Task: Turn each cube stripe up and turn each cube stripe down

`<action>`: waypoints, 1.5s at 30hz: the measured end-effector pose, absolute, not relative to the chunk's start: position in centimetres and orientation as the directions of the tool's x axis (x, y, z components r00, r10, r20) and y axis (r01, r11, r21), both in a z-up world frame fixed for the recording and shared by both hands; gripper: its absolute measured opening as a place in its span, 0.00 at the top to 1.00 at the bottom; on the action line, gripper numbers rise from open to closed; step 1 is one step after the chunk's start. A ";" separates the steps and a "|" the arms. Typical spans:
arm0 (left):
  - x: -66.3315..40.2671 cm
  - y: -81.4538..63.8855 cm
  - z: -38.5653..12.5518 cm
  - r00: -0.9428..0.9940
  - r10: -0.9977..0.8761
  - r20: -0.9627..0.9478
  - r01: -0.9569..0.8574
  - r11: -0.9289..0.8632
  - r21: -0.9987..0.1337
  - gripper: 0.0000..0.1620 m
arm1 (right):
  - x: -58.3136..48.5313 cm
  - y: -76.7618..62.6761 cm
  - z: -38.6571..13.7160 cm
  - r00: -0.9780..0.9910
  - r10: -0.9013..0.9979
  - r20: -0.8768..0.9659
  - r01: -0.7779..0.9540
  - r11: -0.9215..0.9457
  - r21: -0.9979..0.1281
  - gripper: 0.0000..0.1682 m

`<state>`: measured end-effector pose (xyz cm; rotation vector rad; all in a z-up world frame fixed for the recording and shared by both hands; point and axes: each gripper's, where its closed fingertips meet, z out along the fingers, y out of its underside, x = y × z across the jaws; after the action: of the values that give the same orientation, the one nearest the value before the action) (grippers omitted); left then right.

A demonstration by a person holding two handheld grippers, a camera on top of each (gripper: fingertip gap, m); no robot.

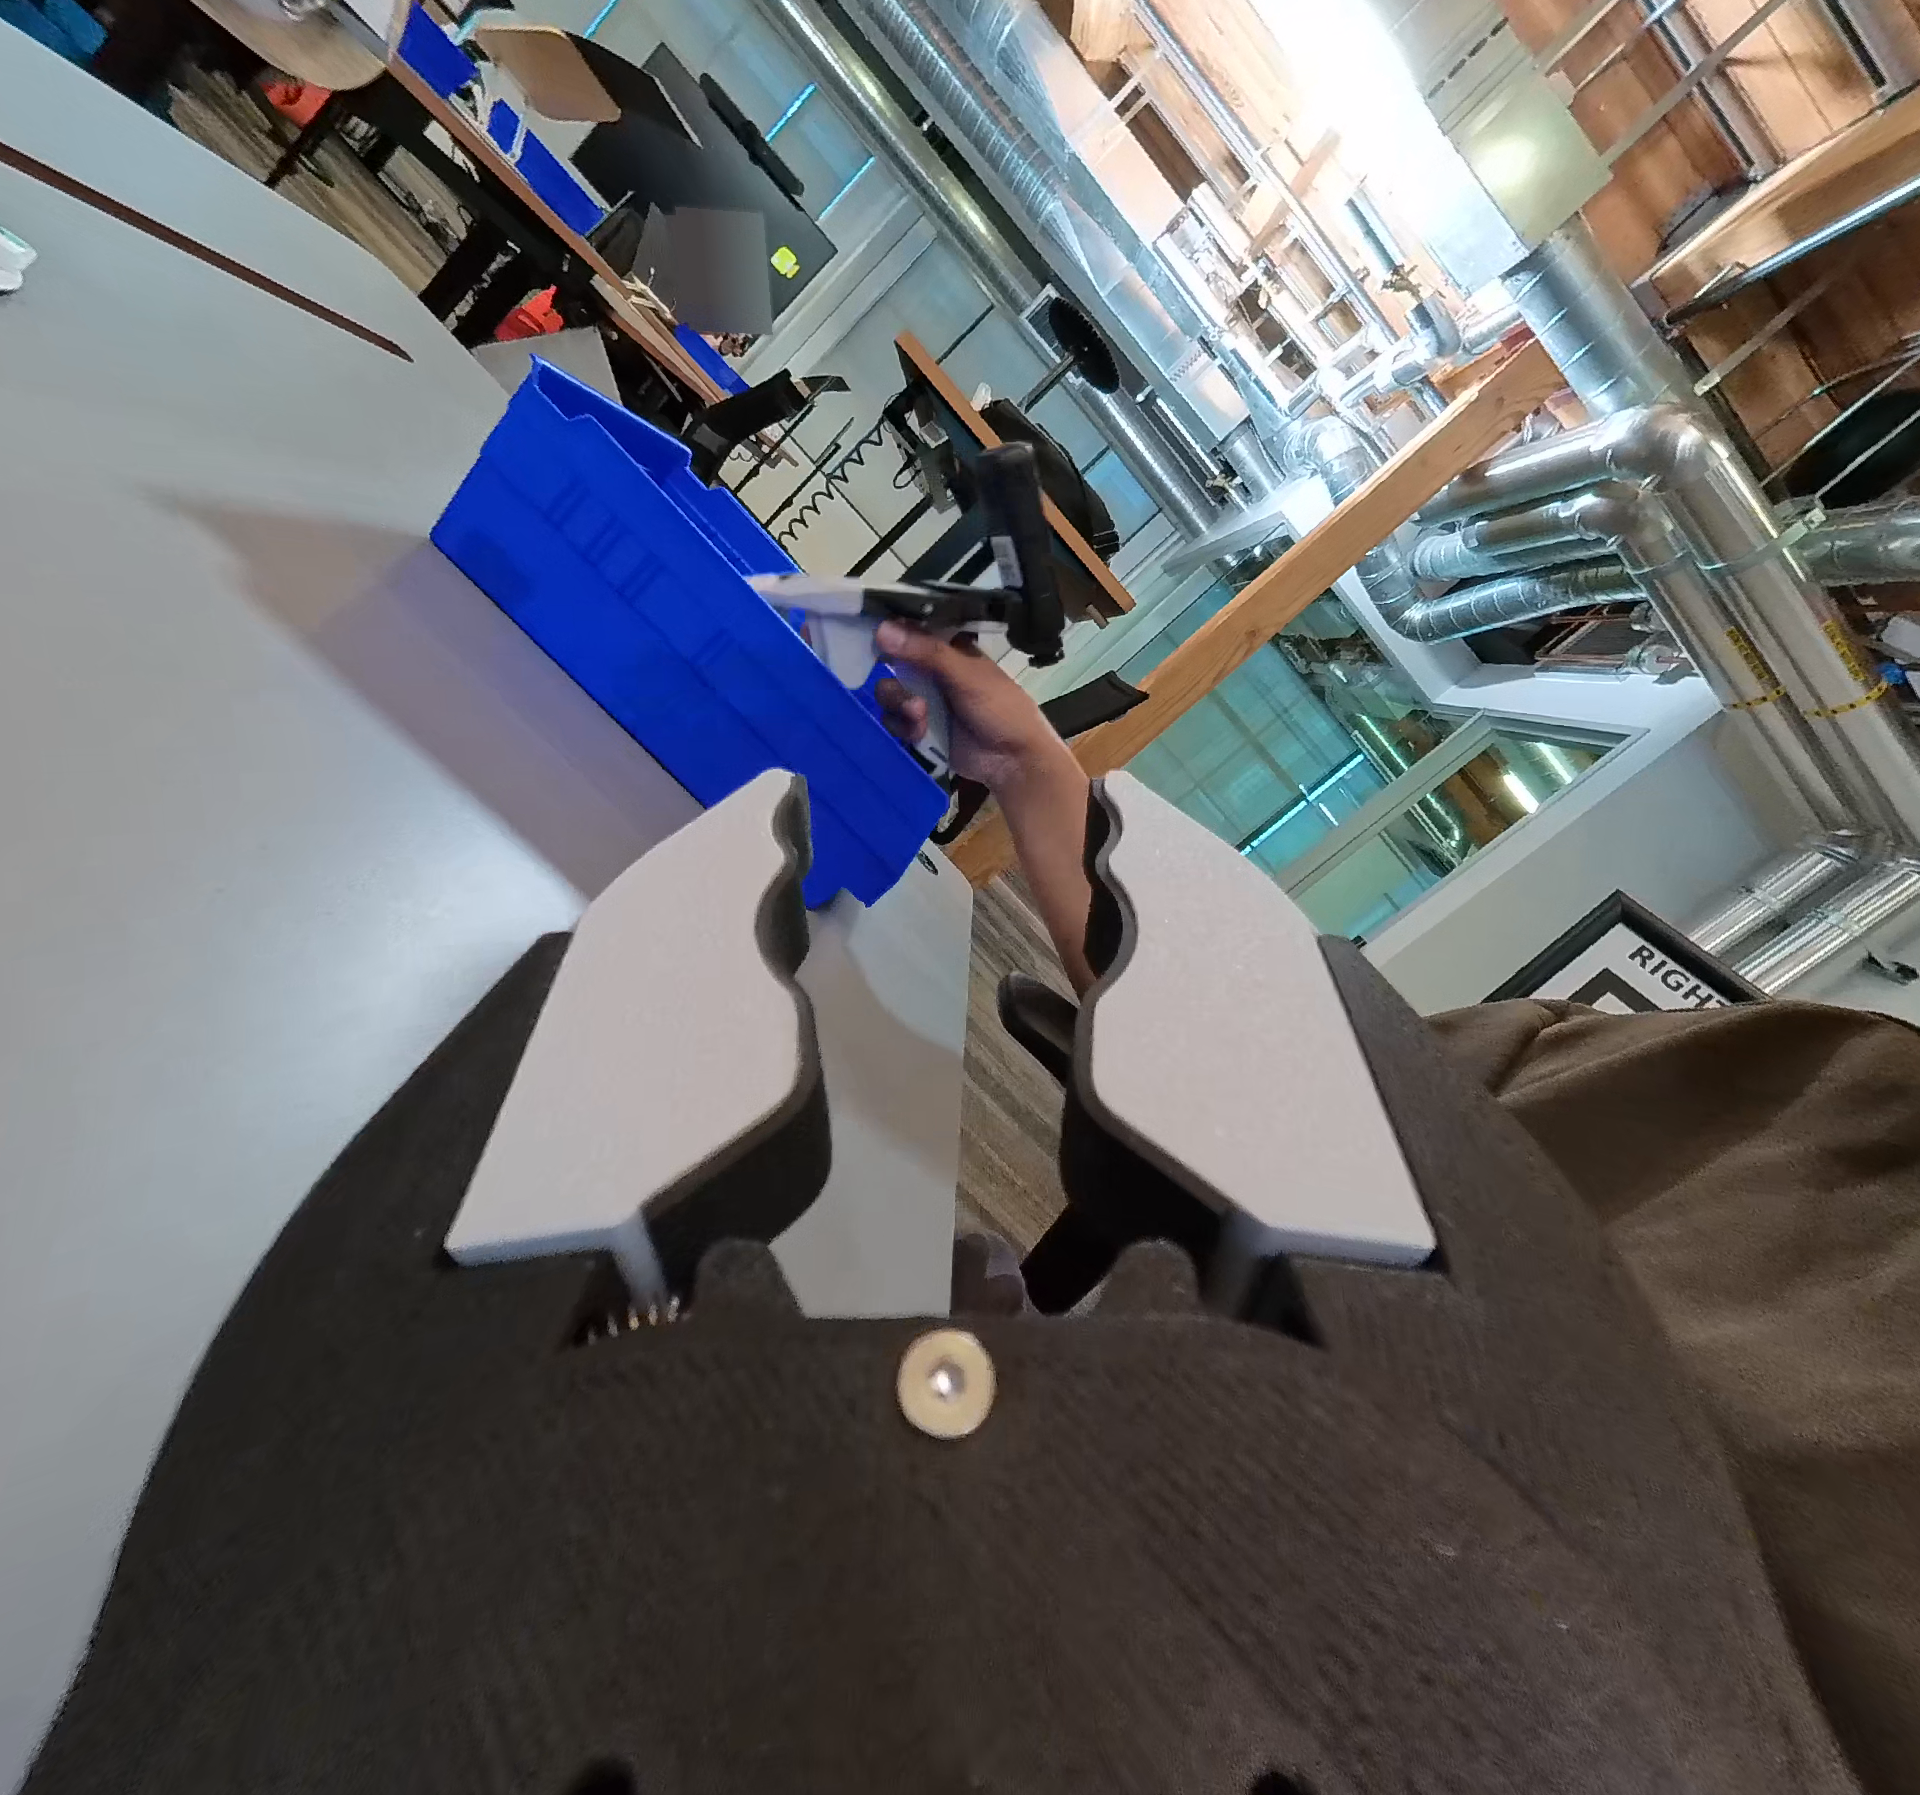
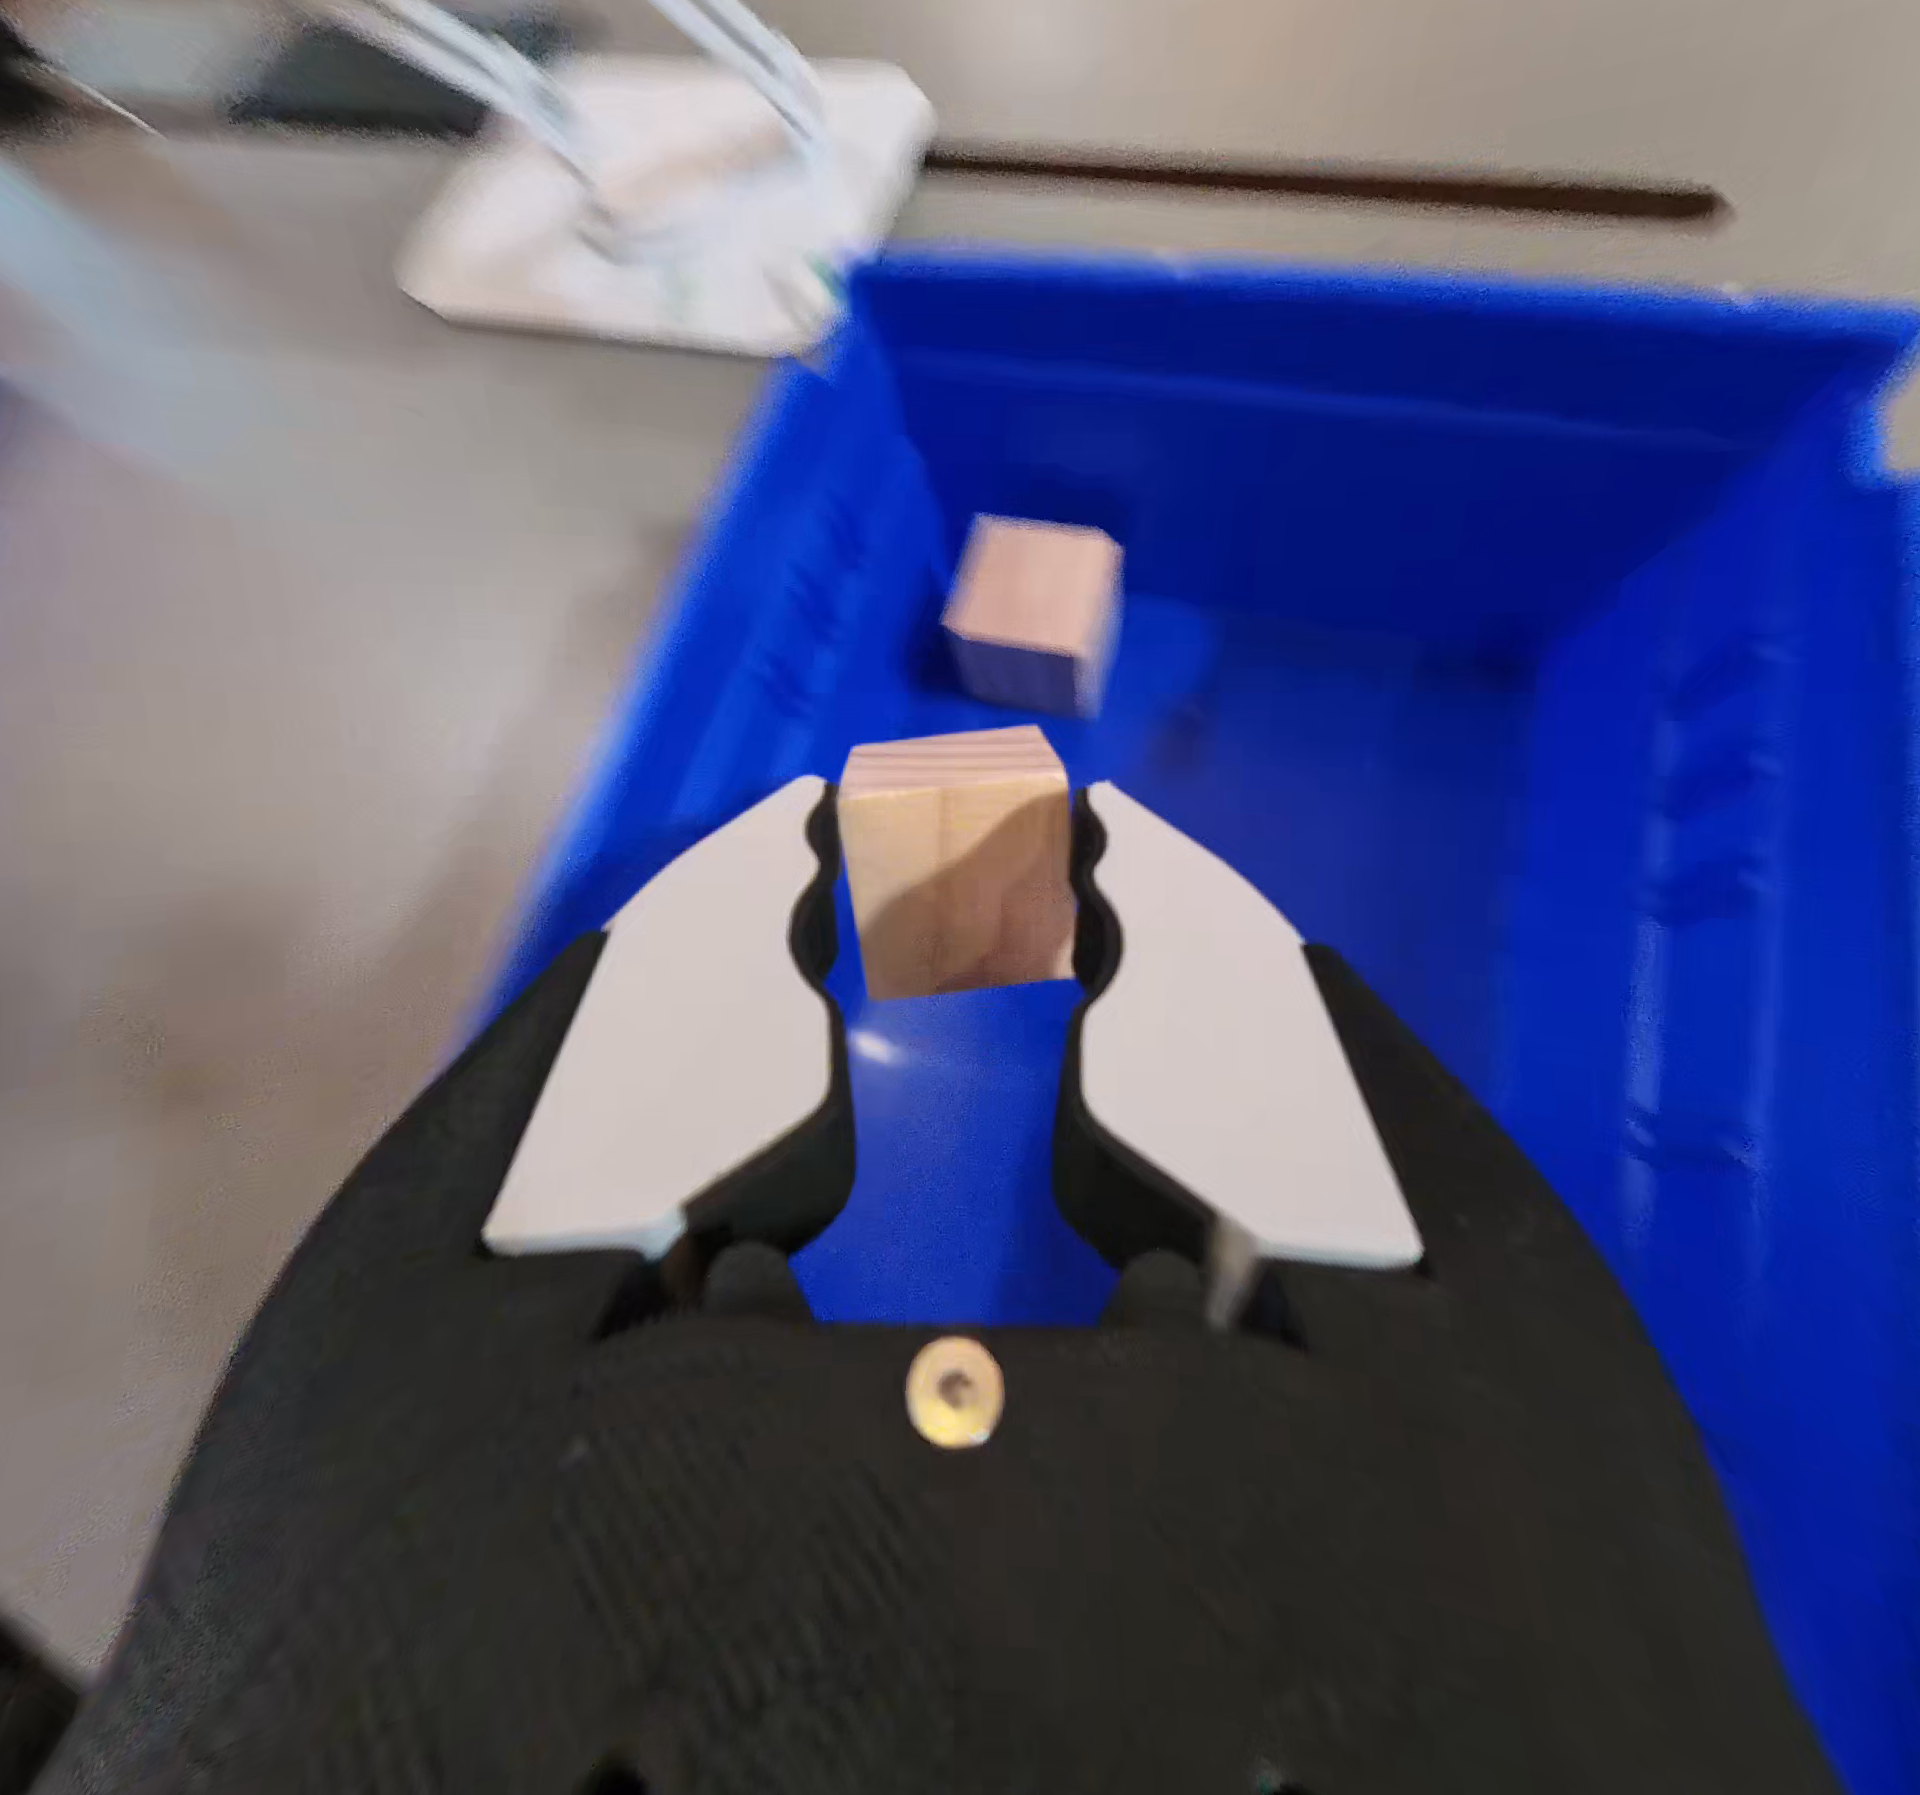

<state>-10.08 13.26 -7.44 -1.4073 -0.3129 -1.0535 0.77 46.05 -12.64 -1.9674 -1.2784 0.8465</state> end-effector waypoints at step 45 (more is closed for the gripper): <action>-7.4 14.2 -4.3 0.400 -0.552 0.731 0.836 -0.107 -0.538 0.61 | -5.2 26.0 0.4 -0.132 0.989 -0.066 0.137 -0.048 -0.989 0.75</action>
<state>-7.36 14.19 -4.32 -1.1836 -0.3085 -1.2029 -5.22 26.04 0.42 -1.2837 -1.3831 1.2869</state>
